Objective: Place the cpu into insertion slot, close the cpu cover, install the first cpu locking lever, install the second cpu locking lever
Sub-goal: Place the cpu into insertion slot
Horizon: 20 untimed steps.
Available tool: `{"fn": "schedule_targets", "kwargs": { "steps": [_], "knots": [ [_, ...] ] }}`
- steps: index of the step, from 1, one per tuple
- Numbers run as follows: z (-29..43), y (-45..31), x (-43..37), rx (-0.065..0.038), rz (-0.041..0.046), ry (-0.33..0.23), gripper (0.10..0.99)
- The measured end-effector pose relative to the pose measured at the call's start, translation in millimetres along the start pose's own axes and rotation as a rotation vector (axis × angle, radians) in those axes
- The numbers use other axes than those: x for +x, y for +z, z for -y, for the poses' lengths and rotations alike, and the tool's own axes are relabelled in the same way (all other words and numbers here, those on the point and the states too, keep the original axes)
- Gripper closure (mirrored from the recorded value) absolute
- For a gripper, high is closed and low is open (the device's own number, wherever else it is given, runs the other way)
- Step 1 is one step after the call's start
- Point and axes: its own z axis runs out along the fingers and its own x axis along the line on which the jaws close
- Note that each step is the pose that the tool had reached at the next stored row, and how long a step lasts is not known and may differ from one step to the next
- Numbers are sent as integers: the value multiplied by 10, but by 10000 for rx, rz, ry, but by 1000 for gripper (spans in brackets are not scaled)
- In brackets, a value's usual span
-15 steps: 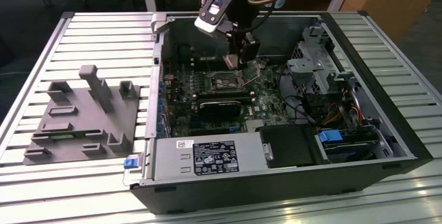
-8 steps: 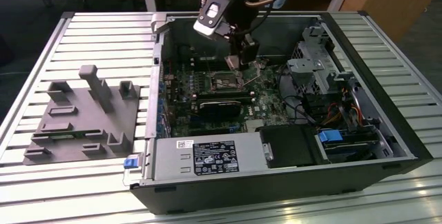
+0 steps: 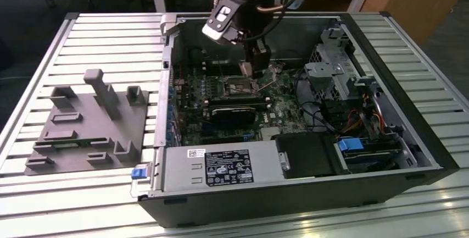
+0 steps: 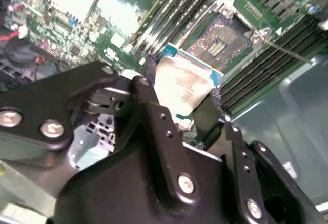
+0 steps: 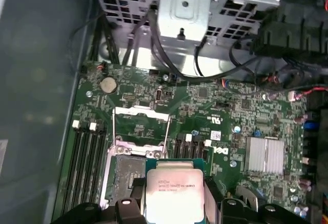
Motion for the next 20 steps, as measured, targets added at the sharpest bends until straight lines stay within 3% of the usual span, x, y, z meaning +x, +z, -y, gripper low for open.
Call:
{"fn": "schedule_targets", "kwargs": {
  "steps": [20],
  "knots": [
    [37, 293, 36, 10, 40, 303, 545]
  ]
}}
